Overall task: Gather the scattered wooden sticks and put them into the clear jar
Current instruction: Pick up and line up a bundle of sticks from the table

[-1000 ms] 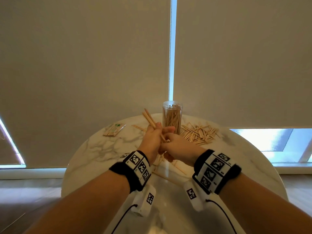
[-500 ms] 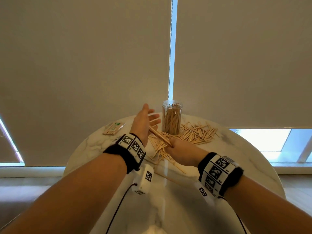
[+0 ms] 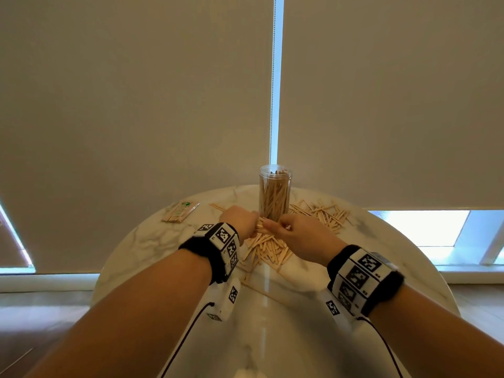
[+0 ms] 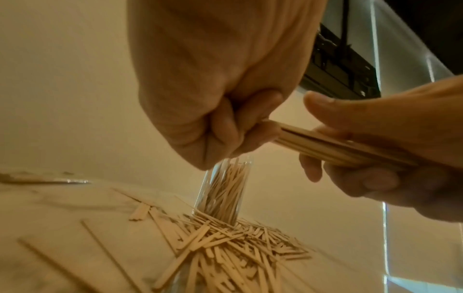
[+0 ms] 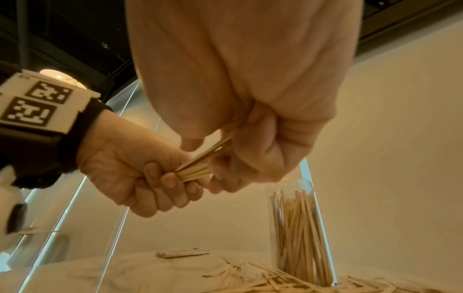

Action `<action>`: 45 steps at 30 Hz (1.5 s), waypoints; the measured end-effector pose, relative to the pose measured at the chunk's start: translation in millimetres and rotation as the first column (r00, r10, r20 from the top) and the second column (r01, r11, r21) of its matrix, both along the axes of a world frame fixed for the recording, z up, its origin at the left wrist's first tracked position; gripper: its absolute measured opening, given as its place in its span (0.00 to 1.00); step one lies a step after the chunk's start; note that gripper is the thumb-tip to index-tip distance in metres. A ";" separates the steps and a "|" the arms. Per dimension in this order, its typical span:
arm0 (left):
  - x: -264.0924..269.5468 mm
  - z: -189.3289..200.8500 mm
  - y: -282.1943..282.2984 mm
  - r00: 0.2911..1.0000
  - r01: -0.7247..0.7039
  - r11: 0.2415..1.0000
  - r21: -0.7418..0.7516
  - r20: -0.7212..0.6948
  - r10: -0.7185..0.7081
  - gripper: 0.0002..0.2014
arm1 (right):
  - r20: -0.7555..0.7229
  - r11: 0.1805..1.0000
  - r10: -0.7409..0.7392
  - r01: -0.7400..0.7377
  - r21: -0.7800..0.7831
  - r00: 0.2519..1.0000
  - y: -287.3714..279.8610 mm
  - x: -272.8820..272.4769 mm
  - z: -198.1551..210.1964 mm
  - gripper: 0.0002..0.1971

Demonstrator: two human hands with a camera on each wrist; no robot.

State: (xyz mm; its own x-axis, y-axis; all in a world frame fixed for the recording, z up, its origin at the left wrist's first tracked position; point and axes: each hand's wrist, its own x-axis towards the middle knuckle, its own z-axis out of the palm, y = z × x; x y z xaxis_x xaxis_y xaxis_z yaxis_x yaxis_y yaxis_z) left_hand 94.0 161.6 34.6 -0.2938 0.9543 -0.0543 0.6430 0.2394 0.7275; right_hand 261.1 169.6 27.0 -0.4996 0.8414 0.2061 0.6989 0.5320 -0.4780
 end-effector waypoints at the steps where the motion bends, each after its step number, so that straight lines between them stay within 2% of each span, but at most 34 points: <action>1: 0.4 -1.3 4.0 0.986 -0.021 1.000 0.013 0.167 0.018 0.15 | 0.009 0.998 -0.018 0.018 0.054 1.000 1.1 0.1 2.8 0.26; 3: 4.7 -1.0 12.0 0.891 -0.065 0.998 0.005 0.451 0.055 0.19 | 0.043 0.993 -0.042 0.037 0.113 0.998 7.5 2.4 11.3 0.24; 4: 6.8 1.5 16.1 0.836 -0.060 0.998 -0.005 0.547 0.053 0.22 | 0.053 0.993 -0.049 0.043 0.113 0.997 12.1 5.0 18.0 0.23; 6: 6.5 10.2 23.6 0.755 -0.056 0.998 -0.026 0.653 0.059 0.27 | 0.041 0.994 -0.067 0.063 0.091 0.997 25.0 13.5 35.4 0.22; 7: 3.0 14.2 30.3 0.740 -0.077 0.997 -0.027 0.668 0.075 0.25 | 0.014 0.992 -0.086 0.084 0.093 0.996 33.2 18.3 46.1 0.21; 9: -5.0 22.3 43.6 0.776 -0.100 0.995 0.004 0.627 0.075 0.17 | -0.044 0.975 -0.144 0.149 0.165 0.989 54.4 25.8 68.7 0.22; 12: -13.6 24.8 72.2 0.891 -0.067 0.997 0.045 0.452 0.040 0.09 | -0.052 0.916 -0.253 0.257 0.308 0.966 96.0 25.8 101.7 0.23; 13: -17.2 22.8 85.2 0.925 -0.070 0.996 0.058 0.377 0.043 0.15 | -0.016 0.895 -0.285 0.272 0.354 0.958 111.3 22.1 111.2 0.23; 16: -23.2 17.8 120.8 0.978 -0.050 0.993 0.110 0.209 0.026 0.44 | 0.191 0.867 -0.343 0.232 0.441 0.920 156.2 2.2 130.7 0.24; 19: -22.7 13.3 153.8 0.982 0.021 0.987 0.161 0.182 -0.051 0.62 | 0.442 0.889 -0.322 0.107 0.446 0.837 188.8 -26.9 135.7 0.23; 21: -19.9 12.7 168.3 0.975 0.073 0.980 0.184 0.195 -0.110 0.68 | 0.562 0.904 -0.292 0.032 0.427 0.774 202.7 -48.2 133.5 0.22; 23: -19.4 9.2 178.3 0.963 0.114 0.976 0.186 0.221 -0.155 0.64 | 0.641 0.916 -0.268 -0.016 0.400 0.719 211.9 -67.6 126.8 0.23; 26: -23.2 1.0 186.7 0.977 0.158 0.969 0.190 0.110 -0.181 0.55 | 0.733 0.932 -0.230 -0.072 0.355 0.640 222.2 -92.4 112.4 0.23; 29: -27.4 -7.4 190.9 0.979 0.180 0.968 0.178 0.060 -0.193 0.52 | 0.802 0.963 -0.149 -0.101 0.251 0.579 232.9 -108.5 95.8 0.09; 31: -28.9 -9.4 191.6 0.978 0.182 0.963 0.196 0.064 -0.198 0.50 | 0.799 0.977 -0.089 -0.104 0.186 0.595 239.8 -113.8 88.5 0.11; 33: -28.8 -10.2 191.5 0.977 0.187 0.961 0.202 0.059 -0.203 0.48 | 0.784 0.982 -0.078 -0.089 0.168 0.616 241.7 -115.2 88.0 0.12; 34: -28.7 -11.6 192.0 0.978 0.189 0.961 0.201 0.052 -0.203 0.49 | 0.791 0.984 -0.091 -0.068 0.165 0.604 242.6 -114.5 88.0 0.12; 36: -28.5 -14.1 192.4 0.979 0.183 0.962 0.202 0.053 -0.197 0.50 | 0.804 0.980 -0.149 -0.020 0.196 0.575 245.0 -111.4 84.6 0.13; 40: -28.0 -14.2 190.2 0.977 0.182 0.959 0.217 0.073 -0.202 0.52 | 0.807 0.949 -0.223 -0.067 0.308 0.547 249.2 -112.6 79.9 0.12; 42: -27.9 -13.5 188.5 0.973 0.186 0.958 0.217 0.095 -0.211 0.52 | 0.786 0.982 -0.147 -0.006 0.188 0.601 246.0 -114.4 85.3 0.13; 45: -29.0 -12.9 188.3 0.972 0.171 0.962 0.211 0.126 -0.200 0.51 | 0.725 0.999 -0.034 0.003 0.044 0.688 240.2 -112.8 92.9 0.14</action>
State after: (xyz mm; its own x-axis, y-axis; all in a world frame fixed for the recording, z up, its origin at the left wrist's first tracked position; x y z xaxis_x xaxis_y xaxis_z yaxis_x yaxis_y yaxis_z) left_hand 64.9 349.9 21.7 -0.1133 0.9872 0.1119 0.5470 -0.0320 0.8365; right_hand 148.4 409.8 119.9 -0.4910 0.8516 -0.1834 0.8291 0.5215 0.2015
